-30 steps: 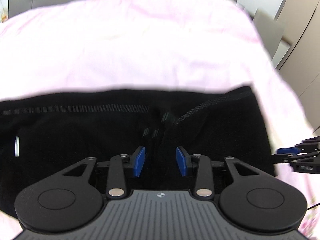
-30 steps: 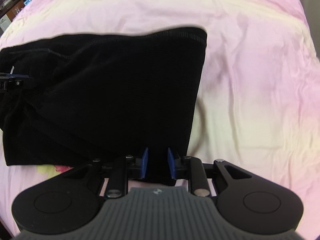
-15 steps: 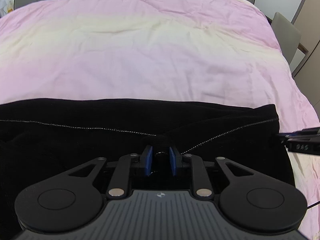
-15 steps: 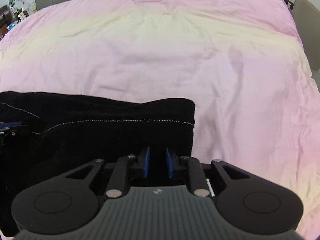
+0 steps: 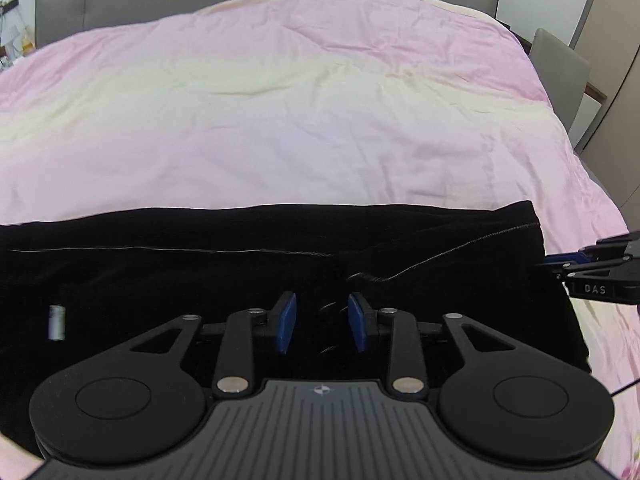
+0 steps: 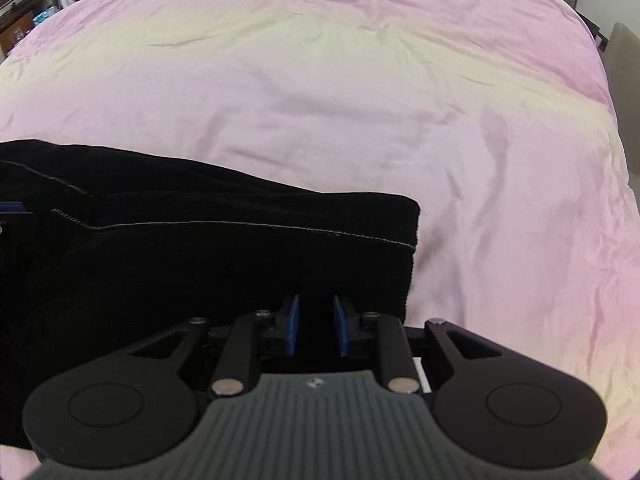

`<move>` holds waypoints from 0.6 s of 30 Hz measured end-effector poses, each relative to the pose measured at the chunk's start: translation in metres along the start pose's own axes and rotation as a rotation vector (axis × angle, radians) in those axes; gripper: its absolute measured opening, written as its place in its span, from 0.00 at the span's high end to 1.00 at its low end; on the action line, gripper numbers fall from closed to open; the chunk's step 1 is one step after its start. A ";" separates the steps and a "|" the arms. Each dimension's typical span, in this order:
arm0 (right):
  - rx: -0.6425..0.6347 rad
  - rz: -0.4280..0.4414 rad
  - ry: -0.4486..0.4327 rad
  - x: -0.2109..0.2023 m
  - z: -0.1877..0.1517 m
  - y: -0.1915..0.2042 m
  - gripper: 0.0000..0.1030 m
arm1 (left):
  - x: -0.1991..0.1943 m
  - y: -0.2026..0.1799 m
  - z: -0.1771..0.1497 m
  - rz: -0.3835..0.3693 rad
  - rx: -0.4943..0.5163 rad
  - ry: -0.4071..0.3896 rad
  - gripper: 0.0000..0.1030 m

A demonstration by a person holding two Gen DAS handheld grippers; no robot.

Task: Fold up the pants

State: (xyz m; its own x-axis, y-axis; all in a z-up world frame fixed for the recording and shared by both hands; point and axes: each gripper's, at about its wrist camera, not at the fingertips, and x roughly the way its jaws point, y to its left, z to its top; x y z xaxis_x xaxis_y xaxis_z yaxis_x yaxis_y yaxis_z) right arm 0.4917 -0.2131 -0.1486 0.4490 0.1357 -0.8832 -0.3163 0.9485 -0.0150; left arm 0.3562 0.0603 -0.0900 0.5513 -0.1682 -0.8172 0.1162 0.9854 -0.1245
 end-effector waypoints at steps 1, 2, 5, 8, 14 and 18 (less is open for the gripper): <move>-0.027 0.013 -0.003 -0.007 -0.001 0.007 0.84 | -0.012 0.010 -0.002 0.010 -0.007 0.002 0.64; -0.053 0.022 -0.009 -0.013 -0.002 0.015 0.84 | -0.023 0.021 -0.005 0.018 -0.021 0.008 0.62; -0.109 0.065 -0.009 -0.028 -0.004 0.039 0.84 | -0.057 0.063 -0.014 0.047 -0.101 0.017 0.58; -0.171 0.100 -0.002 -0.034 -0.004 0.066 0.84 | -0.084 0.106 -0.025 0.091 -0.181 0.018 0.53; -0.354 0.202 0.014 -0.038 -0.002 0.119 0.84 | -0.107 0.183 -0.058 0.116 -0.387 0.023 0.41; -0.495 0.216 0.040 -0.030 0.001 0.146 0.84 | -0.102 0.223 -0.087 0.094 -0.533 0.024 0.37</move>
State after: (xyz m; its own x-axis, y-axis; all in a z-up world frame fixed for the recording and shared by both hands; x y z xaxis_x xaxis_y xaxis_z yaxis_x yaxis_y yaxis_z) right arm 0.4330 -0.0778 -0.1237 0.3010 0.2928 -0.9076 -0.7584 0.6505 -0.0417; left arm 0.2540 0.3000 -0.0831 0.5192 -0.0844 -0.8505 -0.3717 0.8738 -0.3136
